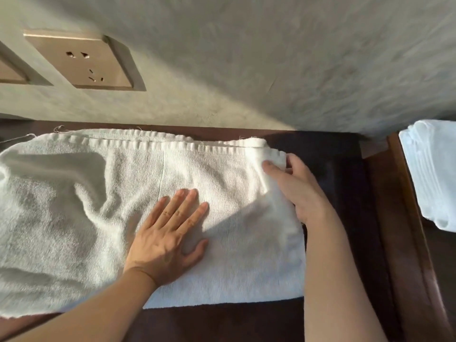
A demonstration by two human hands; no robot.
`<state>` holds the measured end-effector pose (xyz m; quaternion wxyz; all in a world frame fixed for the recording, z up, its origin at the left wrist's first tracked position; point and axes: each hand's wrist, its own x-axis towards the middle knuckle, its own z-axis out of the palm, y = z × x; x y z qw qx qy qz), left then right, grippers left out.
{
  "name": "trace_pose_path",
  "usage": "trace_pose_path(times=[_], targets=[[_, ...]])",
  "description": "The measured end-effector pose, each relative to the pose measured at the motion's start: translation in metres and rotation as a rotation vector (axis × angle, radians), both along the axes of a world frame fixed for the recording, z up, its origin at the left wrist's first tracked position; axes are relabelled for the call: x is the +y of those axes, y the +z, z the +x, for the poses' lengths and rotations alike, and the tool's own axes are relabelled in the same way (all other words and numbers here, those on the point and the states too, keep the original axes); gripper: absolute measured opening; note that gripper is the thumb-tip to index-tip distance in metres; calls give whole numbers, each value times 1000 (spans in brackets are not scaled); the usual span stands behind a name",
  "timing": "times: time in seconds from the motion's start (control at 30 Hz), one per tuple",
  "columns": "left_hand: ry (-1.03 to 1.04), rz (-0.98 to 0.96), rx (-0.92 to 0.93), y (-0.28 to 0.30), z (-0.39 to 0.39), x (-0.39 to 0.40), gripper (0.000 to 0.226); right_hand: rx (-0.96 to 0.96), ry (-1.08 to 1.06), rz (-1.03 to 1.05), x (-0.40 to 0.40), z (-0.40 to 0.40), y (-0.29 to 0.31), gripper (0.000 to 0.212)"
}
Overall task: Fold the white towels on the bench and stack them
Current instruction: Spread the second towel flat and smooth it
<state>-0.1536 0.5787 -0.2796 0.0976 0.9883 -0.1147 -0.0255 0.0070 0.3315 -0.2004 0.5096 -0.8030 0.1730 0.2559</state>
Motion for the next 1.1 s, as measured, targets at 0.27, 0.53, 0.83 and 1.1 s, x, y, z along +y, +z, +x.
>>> trace_pose_path(times=[0.27, 0.53, 0.83, 1.1], targets=[[15, -19, 17, 0, 0, -1, 78, -207, 157, -178, 8, 4, 7, 17], [7, 1, -3, 3, 1, -3, 77, -598, -96, -431, -11, 8, -7, 16], [12, 13, 30, 6, 2, -2, 77, -666, 193, -824, 33, -62, -36, 53], [38, 38, 64, 10, 6, -3, 89, -537, 569, -820, 32, -54, -68, 65]])
